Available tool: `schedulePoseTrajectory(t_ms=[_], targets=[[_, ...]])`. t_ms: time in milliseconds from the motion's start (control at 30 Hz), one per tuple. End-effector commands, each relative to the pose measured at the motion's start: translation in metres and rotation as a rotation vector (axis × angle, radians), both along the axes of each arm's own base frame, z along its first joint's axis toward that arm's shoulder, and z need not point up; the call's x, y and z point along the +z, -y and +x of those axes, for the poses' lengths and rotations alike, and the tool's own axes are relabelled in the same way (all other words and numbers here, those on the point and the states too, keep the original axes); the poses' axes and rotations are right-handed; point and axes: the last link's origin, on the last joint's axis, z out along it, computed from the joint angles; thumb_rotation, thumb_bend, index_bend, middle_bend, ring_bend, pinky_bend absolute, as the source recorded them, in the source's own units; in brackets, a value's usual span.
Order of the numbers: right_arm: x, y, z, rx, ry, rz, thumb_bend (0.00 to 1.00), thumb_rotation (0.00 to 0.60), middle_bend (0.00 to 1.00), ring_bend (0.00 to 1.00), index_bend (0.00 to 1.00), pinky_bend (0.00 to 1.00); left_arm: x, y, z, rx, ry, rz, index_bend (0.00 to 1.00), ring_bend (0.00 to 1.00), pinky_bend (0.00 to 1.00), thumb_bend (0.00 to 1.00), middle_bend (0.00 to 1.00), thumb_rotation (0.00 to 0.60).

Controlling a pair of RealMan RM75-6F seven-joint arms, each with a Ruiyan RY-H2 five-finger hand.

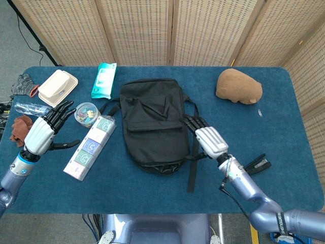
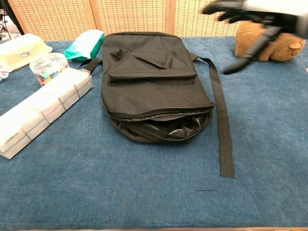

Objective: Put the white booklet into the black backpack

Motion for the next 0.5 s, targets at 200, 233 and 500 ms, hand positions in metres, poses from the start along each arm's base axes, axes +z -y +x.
schedulePoseTrajectory(t_ms=[200,233,500], targets=[[0.056,-0.046,-0.115,-0.087,-0.282,-0.234,0.00,0.600,0.00,0.00,0.00,0.00,0.020,0.042,-0.041,0.302,0.006,0.097,0.00,0.00,0.02,0.14,0.00,0.487],[0.061,-0.050,-0.128,-0.111,-0.303,-0.258,0.00,0.600,0.00,0.00,0.00,0.00,0.022,0.051,-0.045,0.364,0.003,0.104,0.00,0.00,0.01,0.14,0.00,0.490],[0.070,-0.075,-0.184,-0.209,-0.375,-0.386,0.00,0.600,0.00,0.00,0.00,0.00,0.029,0.108,-0.049,0.714,-0.010,0.097,0.00,0.00,0.00,0.14,0.00,0.580]])
